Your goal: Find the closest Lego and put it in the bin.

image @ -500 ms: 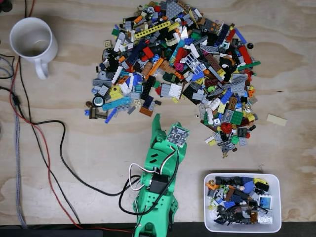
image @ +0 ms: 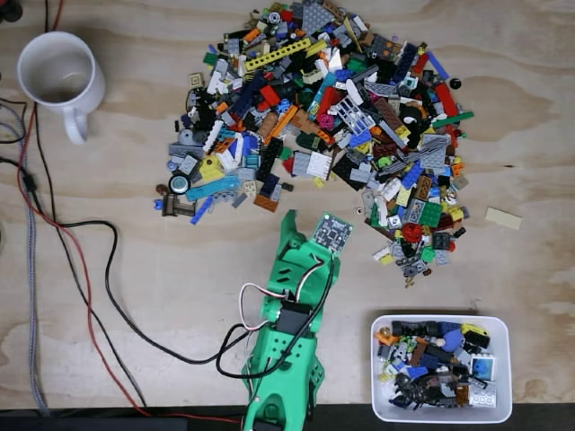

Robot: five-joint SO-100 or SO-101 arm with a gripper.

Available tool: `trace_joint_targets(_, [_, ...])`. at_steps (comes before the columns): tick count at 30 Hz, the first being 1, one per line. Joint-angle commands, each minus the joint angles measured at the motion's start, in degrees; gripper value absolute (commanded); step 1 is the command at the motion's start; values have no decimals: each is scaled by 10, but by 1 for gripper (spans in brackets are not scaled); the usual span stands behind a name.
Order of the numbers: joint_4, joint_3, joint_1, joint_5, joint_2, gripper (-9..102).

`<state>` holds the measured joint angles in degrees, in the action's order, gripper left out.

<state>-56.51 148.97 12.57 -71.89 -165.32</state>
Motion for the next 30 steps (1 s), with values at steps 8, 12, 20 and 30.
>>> trace_joint_targets(8, [-33, -221, 134, 94, 302, 21])
trace_joint_targets(12, [-120, -330, 229, 142, 438, 21])
trace_joint_targets(20, [-163, -345, 331, 148, 561, 19])
trace_joint_targets(30, [-134, -338, 301, 191, 646, 17])
